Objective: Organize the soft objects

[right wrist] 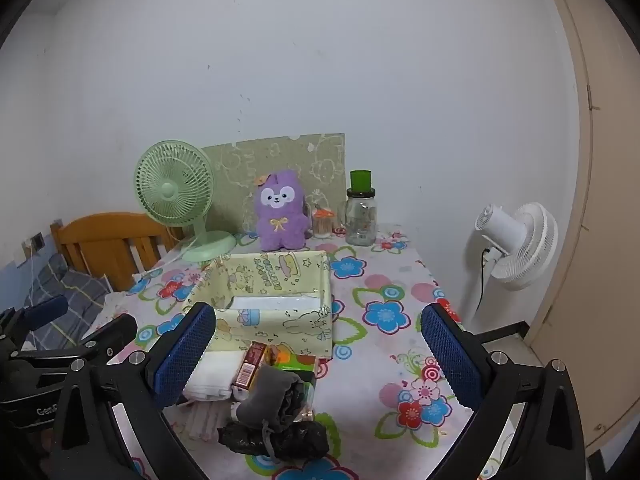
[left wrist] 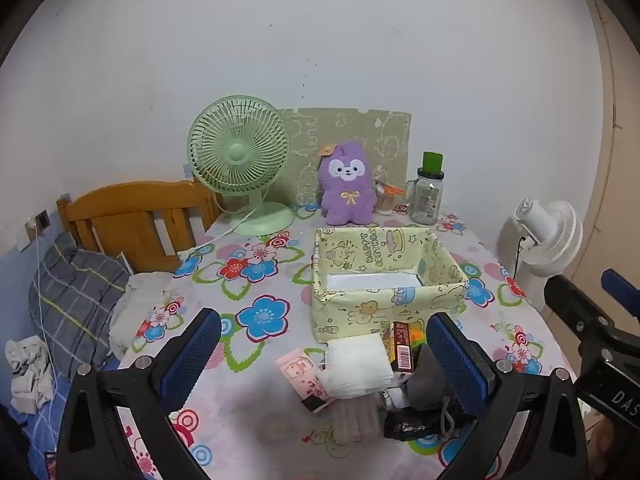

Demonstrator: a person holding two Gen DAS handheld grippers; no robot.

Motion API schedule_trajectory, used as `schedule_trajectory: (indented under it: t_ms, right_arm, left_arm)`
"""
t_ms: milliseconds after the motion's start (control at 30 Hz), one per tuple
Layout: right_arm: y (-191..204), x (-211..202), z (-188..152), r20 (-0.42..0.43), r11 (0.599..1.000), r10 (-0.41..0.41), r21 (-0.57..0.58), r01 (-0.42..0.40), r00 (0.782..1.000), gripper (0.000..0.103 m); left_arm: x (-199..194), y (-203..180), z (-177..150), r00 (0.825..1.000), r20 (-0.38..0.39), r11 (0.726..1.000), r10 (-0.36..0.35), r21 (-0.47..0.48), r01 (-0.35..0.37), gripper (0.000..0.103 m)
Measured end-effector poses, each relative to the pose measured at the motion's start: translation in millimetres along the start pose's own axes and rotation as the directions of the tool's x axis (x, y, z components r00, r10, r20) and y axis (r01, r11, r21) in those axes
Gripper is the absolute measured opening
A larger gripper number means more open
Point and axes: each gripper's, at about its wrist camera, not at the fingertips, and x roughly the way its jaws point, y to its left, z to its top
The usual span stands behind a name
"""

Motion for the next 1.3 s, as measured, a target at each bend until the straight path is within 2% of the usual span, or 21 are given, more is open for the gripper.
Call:
schedule_trajectory:
  t_ms: [133,167,300,467,700,1300]
  right_arm:
    - [4.9,-1.7,3.0,-0.003,1.000,0.000,0.012,0.000,1.000,0.103]
    - [5.4,-3.3,2.9,0.009,1.000,0.008,0.005,-0.008,1.000,0.103]
    - [-7.3,-1.7,-2.4,0.009,1.000,0.008,0.015,-0.008,1.000,0.103]
    - [-5.2,1.3,-3.9,-0.004,1.000,-0.002,0.013,0.002,1.000,0.103]
    - [1.1,3.0,-3.0,-0.041,1.000,0.003,0.001,-0.003,0.999,0.103]
    - [5.2,2.9,-1.5,-0.041,0.999,-0.034,0.000,0.034,0.999,0.103]
  left_arm:
    - [4.0,-4.2,1.0,1.000,0.000,1.000,0.023,0.017,-0.023,0.103]
    - [9.0,-4.0,3.0,1.000,-0.017,1.000,0.010,0.015,-0.010,0.103]
    - [-0.1,-3.1,2.2,0.999,0.024,1.000,-0.021,0.014,0.020,0.103]
    - [-4.5,-2.3,-2.3,0.999,0.035,0.999,-0.036,-0.007,0.036,0.103]
    - [-6.2,-2.2,-2.3,0.999,0.031,1.000,-0.023,-0.006,0.023,0.103]
    - [-8.7,-0.1,0.9,0.998,0.045,0.999,-0.038,-0.012,0.039,0.103]
